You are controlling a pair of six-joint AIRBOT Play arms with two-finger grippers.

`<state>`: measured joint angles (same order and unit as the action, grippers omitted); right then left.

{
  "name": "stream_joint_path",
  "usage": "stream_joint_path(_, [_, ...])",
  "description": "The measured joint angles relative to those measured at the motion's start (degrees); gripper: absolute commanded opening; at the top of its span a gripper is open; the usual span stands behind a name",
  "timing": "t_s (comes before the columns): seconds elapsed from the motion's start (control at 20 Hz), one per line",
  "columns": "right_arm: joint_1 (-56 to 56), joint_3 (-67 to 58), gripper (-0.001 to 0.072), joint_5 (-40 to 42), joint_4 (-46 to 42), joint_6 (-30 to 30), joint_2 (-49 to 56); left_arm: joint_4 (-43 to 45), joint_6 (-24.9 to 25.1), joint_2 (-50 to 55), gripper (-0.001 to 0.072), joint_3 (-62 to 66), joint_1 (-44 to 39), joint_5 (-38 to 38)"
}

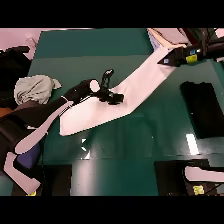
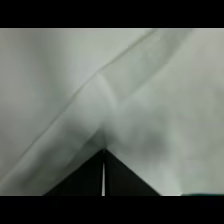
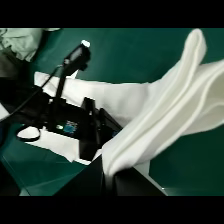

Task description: Fold the shirts.

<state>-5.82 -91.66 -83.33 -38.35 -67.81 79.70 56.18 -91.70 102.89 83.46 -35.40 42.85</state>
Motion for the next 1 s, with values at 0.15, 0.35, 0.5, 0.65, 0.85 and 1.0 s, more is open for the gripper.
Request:
stream_joint_path(0.15, [4.1,-0.7,0.0017,1.1,0.7,-1.8,-2.2,-0.1,0.0,0.5,0.0024,0.6,0.0,0.4])
stream_joint_path(0.35, [9.5,-1.1,0.0017,2.8,1.1,-3.7,-3.9,1.5,0.0,-0.9,0.0024,3.0,1.9,3.7])
stream_joint_path(0.5, [15.0,-1.2,0.0017,4.5,1.2,-4.3,-4.2,5.6,0.0,-6.4,0.0024,3.9,6.0,6.5])
stream_joint_path(0.65, [22.8,-1.2,0.0017,8.1,1.4,-4.6,-3.1,12.4,0.0,-15.1,0.0025,4.3,12.7,10.0])
stream_joint_path(0.85, [36.6,-1.2,0.0190,17.4,3.6,-4.4,3.0,21.0,0.1,-28.4,0.0025,4.4,22.4,13.7])
stream_joint_path(1.0, [45.4,-1.5,0.0293,27.3,8.6,-1.3,10.1,25.9,0.2,-36.1,0.0025,4.5,26.6,15.3])
